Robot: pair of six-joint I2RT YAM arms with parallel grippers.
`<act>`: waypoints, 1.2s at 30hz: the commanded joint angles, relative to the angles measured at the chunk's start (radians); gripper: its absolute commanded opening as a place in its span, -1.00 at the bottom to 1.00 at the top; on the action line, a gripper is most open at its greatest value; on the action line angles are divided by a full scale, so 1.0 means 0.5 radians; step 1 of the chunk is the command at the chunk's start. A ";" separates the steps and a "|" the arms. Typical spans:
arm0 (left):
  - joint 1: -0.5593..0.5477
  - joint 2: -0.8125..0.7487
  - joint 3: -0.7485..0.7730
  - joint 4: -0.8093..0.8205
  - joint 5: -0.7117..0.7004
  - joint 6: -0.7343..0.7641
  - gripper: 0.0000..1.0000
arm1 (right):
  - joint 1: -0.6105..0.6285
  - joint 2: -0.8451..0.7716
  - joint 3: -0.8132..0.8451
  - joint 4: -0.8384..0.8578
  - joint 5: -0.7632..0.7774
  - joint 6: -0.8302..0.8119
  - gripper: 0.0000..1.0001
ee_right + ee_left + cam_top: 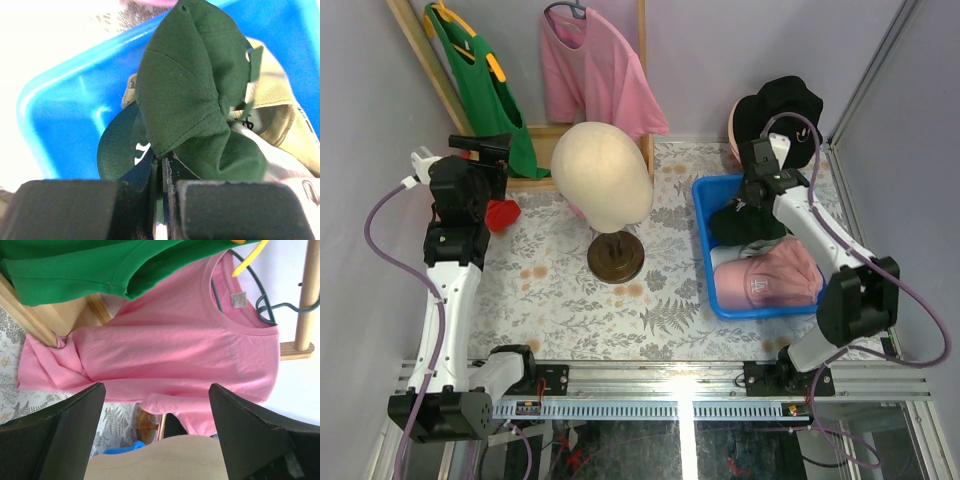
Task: Stack the hats
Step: Pick up the hat from the bin.
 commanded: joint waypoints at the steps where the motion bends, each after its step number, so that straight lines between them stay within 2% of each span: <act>1: -0.008 -0.036 0.127 -0.068 -0.078 0.044 0.68 | -0.001 -0.311 0.100 0.031 -0.054 -0.036 -0.98; 5: -0.006 -0.041 0.209 -0.141 -0.100 0.030 0.68 | 0.001 -0.464 0.107 0.029 -0.107 -0.020 -0.97; 16: -0.009 0.046 0.573 -0.266 -0.123 0.114 0.70 | 0.001 -0.634 0.306 -0.053 -0.159 -0.031 -0.94; 24: -0.008 0.134 0.886 -0.356 -0.077 0.311 0.71 | 0.001 -0.772 0.310 0.041 -0.181 -0.029 -0.94; 28: -0.008 0.200 1.044 -0.390 0.035 0.398 0.71 | 0.000 -0.795 0.382 0.071 -0.206 -0.041 -0.94; 36: -0.035 0.369 1.323 -0.291 0.441 0.348 0.71 | 0.000 -0.894 0.539 0.207 -0.418 -0.047 -0.94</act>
